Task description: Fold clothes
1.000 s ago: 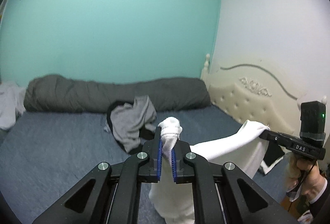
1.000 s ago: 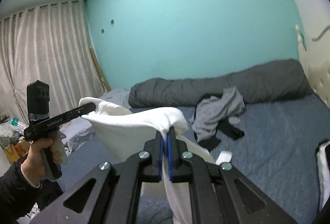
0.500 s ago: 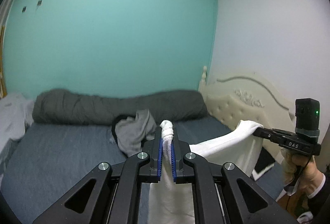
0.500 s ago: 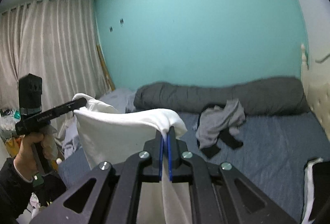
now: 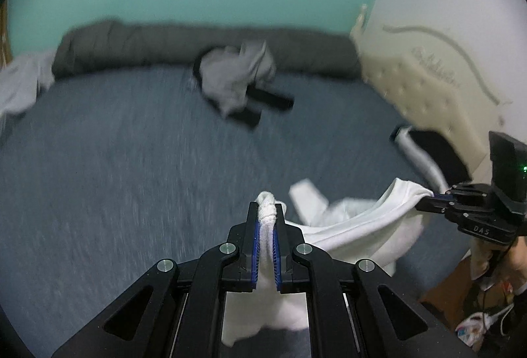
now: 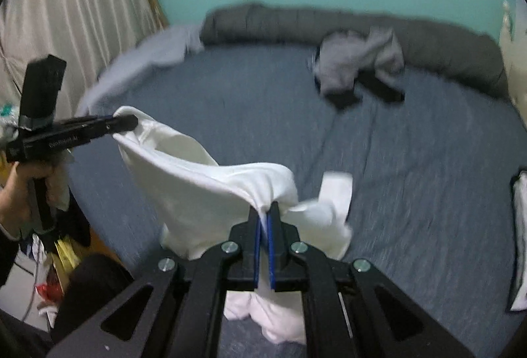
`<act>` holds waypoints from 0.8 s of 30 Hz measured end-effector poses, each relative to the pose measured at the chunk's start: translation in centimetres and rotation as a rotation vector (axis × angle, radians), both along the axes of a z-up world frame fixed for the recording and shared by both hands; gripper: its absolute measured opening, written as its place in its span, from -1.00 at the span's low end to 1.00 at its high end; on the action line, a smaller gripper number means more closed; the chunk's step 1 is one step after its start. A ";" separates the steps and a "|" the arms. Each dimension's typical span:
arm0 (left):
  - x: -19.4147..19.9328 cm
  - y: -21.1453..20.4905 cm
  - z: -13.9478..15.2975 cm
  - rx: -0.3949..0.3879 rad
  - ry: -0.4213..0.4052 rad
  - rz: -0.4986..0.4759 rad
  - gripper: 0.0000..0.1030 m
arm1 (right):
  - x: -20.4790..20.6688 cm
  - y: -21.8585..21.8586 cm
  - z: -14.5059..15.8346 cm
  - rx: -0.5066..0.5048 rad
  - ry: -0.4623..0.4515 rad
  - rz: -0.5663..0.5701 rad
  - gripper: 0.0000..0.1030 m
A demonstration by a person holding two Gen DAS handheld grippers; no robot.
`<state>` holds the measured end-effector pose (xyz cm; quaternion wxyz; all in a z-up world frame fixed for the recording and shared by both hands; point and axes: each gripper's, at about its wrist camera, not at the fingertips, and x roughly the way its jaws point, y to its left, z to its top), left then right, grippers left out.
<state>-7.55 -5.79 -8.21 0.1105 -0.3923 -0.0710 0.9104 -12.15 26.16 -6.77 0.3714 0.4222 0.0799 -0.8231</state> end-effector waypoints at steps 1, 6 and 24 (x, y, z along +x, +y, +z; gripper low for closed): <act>-0.1 0.1 -1.3 -0.004 -0.021 0.001 -0.87 | -0.1 -0.2 -1.5 0.016 -0.021 0.004 -0.94; 0.0 0.3 -6.6 -0.029 -0.098 0.004 -0.87 | 0.4 -1.0 -6.7 0.066 -0.114 0.041 -0.93; 0.9 -1.8 -13.1 -0.046 -0.205 0.007 -0.87 | 1.4 -0.2 -8.5 0.007 -0.260 0.182 -0.21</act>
